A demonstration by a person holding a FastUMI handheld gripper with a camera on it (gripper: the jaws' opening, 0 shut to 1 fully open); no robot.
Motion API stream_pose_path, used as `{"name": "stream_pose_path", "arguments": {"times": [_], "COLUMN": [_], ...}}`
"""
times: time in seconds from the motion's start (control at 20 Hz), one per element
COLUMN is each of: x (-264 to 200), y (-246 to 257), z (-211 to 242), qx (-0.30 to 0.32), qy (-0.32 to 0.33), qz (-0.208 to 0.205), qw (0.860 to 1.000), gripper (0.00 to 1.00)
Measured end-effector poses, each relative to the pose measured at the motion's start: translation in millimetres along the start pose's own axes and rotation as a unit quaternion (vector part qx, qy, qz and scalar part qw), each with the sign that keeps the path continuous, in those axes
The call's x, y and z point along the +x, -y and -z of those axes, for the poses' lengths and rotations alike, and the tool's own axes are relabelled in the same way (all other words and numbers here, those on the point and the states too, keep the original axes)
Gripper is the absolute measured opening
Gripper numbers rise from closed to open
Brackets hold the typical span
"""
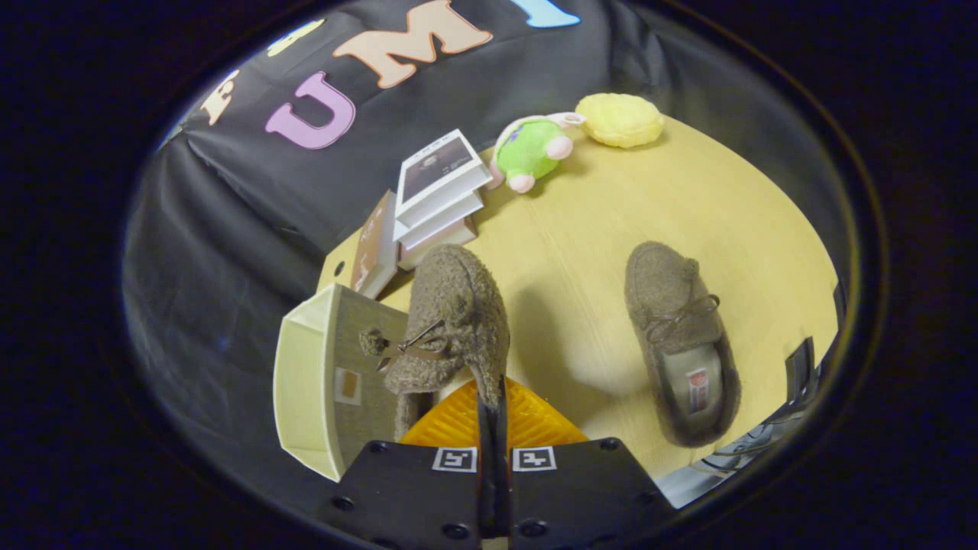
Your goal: Open the storage box then place both shoes into the box .Put the left shoe in first, then the right shoe, with the right side of both shoes facing outward in a uniform manner.
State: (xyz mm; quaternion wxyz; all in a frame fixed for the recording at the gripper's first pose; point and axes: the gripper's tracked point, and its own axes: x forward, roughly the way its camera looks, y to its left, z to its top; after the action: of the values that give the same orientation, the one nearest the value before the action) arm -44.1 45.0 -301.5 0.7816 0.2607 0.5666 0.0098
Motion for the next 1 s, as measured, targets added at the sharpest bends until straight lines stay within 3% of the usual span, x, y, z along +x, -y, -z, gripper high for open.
{"name": "stream_pose_path", "arguments": {"times": [0.4,0.65,1.0], "x": [-30.4,-22.5,23.7], "y": [-103.9,-172.1,-215.5], "z": [-21.6,-3.0,44.8], "qx": [-0.028,-0.048,-0.077], "qy": [0.03,0.017,-0.024], "qz": [-0.06,-0.104,-0.102], "qw": [0.997,0.993,0.992], "gripper": [0.03,0.03,0.03]}}
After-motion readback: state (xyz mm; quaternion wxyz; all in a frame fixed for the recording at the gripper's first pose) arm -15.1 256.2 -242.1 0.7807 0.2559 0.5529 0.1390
